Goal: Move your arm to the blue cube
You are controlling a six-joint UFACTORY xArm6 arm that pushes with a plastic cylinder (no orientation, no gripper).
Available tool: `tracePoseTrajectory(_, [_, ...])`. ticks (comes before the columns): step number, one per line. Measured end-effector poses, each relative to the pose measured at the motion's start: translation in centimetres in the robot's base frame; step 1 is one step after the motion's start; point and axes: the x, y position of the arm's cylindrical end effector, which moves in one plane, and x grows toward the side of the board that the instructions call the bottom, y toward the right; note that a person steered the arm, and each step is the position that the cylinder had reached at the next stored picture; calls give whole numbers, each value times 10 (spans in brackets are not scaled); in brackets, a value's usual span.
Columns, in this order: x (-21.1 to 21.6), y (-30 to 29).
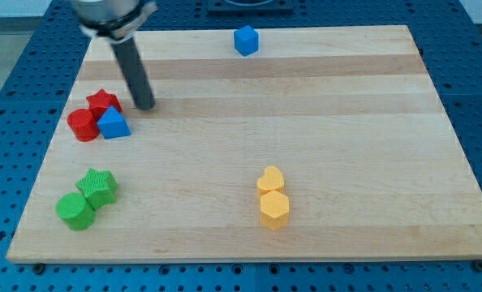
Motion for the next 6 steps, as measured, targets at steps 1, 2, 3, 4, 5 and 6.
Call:
tracePoseTrajectory(1, [-42,38])
tracePoseTrajectory(2, [-49,123])
tracePoseTrajectory(3, [-71,190])
tracePoseTrajectory(4, [-113,221])
tracePoseTrajectory(5, [-167,218])
tracePoseTrajectory(6, [-170,201])
